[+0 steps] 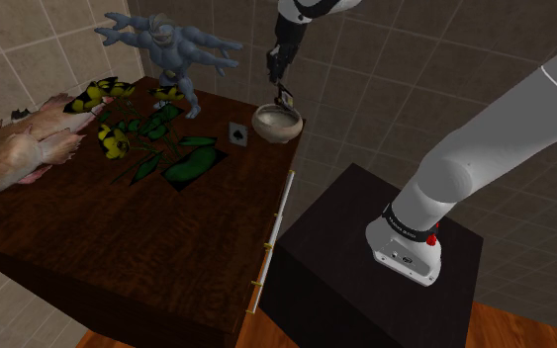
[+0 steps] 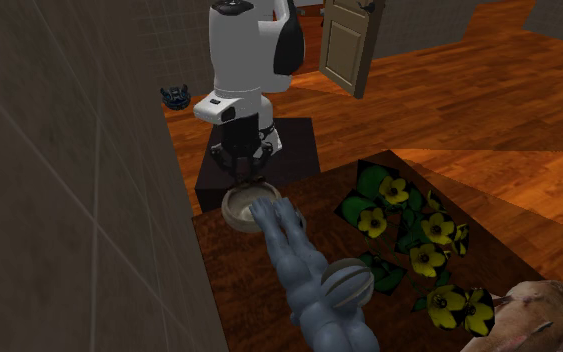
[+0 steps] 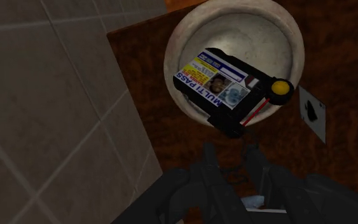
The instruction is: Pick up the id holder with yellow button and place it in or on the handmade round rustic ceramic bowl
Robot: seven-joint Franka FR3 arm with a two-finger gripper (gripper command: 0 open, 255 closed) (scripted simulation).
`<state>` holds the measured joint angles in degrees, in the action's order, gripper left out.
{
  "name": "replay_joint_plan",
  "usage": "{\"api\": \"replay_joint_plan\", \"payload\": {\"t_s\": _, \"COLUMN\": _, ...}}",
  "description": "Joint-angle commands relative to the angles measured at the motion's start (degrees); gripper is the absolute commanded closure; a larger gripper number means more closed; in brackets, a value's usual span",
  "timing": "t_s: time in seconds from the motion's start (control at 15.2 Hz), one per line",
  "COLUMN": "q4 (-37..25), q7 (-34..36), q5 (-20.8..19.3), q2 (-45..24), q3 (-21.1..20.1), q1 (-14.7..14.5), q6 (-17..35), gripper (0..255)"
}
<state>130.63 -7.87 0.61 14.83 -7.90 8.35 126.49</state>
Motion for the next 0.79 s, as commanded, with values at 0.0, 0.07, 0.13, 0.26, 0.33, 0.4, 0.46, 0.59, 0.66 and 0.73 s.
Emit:
{"api": "replay_joint_plan", "payload": {"t_s": 0.0, "q4": 1.33, "q7": 0.02, "q5": -0.03, "q2": -0.24, "q3": -0.04, "q1": -0.01, "q6": 1.6, "gripper": 255}}
{"api": "replay_joint_plan", "payload": {"t_s": 0.07, "q4": 1.87, "q7": 0.07, "q5": -0.07, "q2": -0.51, "q3": -0.07, "q1": 0.0, "q6": 2.4, "gripper": 255}}
{"api": "replay_joint_plan", "payload": {"t_s": 0.13, "q4": 2.4, "q7": 0.11, "q5": -0.11, "q2": -0.79, "q3": -0.1, "q1": 0.01, "q6": 3.21, "gripper": 255}}
{"api": "replay_joint_plan", "payload": {"t_s": 0.26, "q4": 3.41, "q7": 0.21, "q5": -0.2, "q2": -1.38, "q3": -0.16, "q1": 0.02, "q6": 4.81, "gripper": 255}}
{"api": "replay_joint_plan", "payload": {"t_s": 0.33, "q4": 3.91, "q7": 0.27, "q5": -0.25, "q2": -1.7, "q3": -0.19, "q1": 0.03, "q6": 5.62, "gripper": 255}}
{"api": "replay_joint_plan", "payload": {"t_s": 0.4, "q4": 4.38, "q7": 0.33, "q5": -0.3, "q2": -2.03, "q3": -0.23, "q1": 0.04, "q6": 6.43, "gripper": 255}}
{"api": "replay_joint_plan", "payload": {"t_s": 0.46, "q4": 4.85, "q7": 0.39, "q5": -0.36, "q2": -2.38, "q3": -0.26, "q1": 0.05, "q6": 7.24, "gripper": 255}}
{"api": "replay_joint_plan", "payload": {"t_s": 0.59, "q4": 5.75, "q7": 0.52, "q5": -0.5, "q2": -3.12, "q3": -0.33, "q1": 0.08, "q6": 8.87, "gripper": 255}}
{"api": "replay_joint_plan", "payload": {"t_s": 0.66, "q4": 6.18, "q7": 0.59, "q5": -0.57, "q2": -3.51, "q3": -0.36, "q1": 0.1, "q6": 9.69, "gripper": 255}}
{"api": "replay_joint_plan", "payload": {"t_s": 0.73, "q4": 6.6, "q7": 0.66, "q5": -0.65, "q2": -3.91, "q3": -0.4, "q1": 0.12, "q6": 10.51, "gripper": 255}}
